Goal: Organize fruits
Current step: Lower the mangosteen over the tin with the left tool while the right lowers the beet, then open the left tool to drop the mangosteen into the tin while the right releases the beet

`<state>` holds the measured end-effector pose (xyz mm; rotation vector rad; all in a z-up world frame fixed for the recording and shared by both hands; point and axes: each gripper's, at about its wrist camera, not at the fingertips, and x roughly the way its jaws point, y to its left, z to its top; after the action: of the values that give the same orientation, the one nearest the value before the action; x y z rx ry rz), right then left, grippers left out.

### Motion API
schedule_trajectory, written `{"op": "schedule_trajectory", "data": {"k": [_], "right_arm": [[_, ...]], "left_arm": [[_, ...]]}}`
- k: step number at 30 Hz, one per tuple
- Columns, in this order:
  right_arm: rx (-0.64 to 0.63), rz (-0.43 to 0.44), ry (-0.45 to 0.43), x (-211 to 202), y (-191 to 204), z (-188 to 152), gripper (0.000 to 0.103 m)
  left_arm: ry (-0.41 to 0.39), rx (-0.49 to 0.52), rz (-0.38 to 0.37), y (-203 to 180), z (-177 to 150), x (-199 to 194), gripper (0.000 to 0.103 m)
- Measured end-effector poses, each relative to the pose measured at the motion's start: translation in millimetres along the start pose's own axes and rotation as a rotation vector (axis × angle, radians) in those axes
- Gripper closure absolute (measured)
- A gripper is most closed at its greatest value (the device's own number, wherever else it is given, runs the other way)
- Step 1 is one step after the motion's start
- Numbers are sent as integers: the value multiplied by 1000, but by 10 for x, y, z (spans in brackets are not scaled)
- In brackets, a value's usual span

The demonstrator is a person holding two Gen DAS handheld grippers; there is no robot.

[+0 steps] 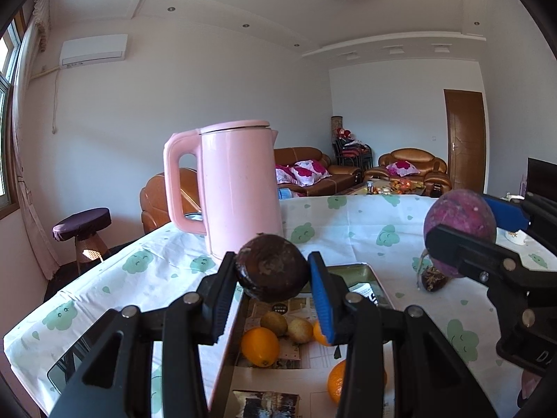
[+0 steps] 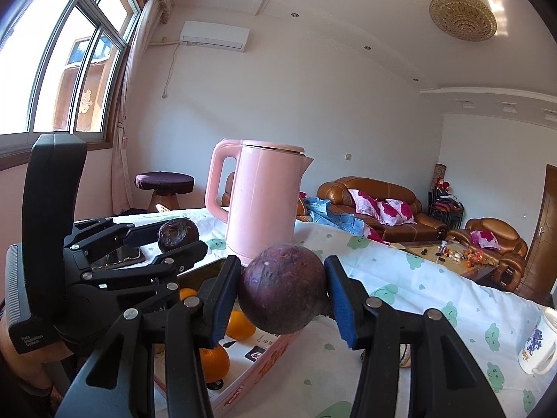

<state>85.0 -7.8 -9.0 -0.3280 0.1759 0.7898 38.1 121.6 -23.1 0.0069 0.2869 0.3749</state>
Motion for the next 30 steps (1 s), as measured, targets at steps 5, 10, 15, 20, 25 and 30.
{"op": "schedule_trajectory", "data": {"k": [5, 10, 15, 20, 25, 30], "right_arm": [[-8, 17, 19, 85, 72, 9, 52], [-13, 38, 46, 175, 132, -17, 52], [-25, 50, 86, 278, 218, -65, 52], [-21, 63, 126, 389, 247, -101, 52], [-16, 75, 171, 498, 259, -135, 52], [-26, 86, 213, 588, 303, -182, 52]], "left_arm": [[24, -14, 17, 149, 2, 58, 60], [65, -12, 27, 209, -13, 142, 60], [107, 1, 25, 226, -48, 225, 60], [138, 11, 24, 232, -75, 277, 60], [155, 21, 22, 237, -79, 300, 60], [182, 27, 11, 237, -91, 344, 60]]}}
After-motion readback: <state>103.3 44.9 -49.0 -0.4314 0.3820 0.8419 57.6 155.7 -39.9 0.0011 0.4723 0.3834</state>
